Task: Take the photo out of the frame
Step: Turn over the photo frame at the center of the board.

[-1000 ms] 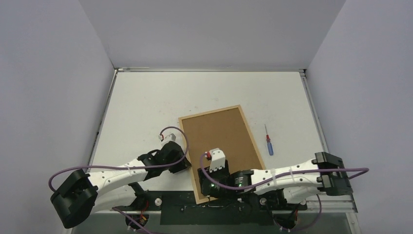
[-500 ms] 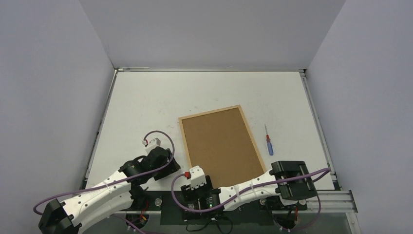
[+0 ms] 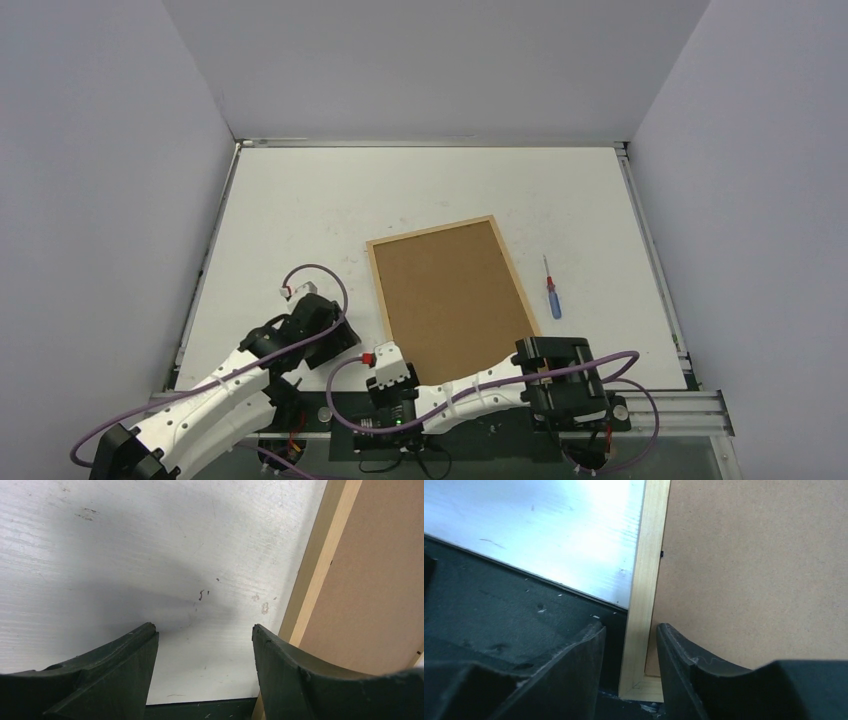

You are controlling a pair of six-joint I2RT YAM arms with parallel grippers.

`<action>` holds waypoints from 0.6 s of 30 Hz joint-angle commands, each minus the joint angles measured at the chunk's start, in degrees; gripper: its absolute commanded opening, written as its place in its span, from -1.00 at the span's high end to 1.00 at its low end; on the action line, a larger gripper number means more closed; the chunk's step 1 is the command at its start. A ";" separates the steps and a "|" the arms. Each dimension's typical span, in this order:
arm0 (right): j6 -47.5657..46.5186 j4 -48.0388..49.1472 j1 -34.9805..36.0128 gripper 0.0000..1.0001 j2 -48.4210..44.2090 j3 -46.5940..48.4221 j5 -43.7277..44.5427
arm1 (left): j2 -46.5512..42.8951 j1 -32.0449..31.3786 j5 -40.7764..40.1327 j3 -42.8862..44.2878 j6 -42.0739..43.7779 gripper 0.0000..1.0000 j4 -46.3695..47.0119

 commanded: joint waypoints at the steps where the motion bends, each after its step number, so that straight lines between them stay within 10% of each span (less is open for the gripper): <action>1: 1.80 -4.20 -0.92 0.19 1.77 2.84 0.80 | -0.94 2.02 1.44 -0.04 1.73 -0.34 -1.98; 12: 0.78 -6.49 -1.61 1.00 3.04 5.95 1.25 | -2.47 4.22 4.68 -0.78 3.40 -0.46 0.16; 18: -3.21 4.15 -1.45 1.00 -7.35 0.41 1.29 | -3.21 4.66 9.58 -1.06 5.92 -0.81 9.56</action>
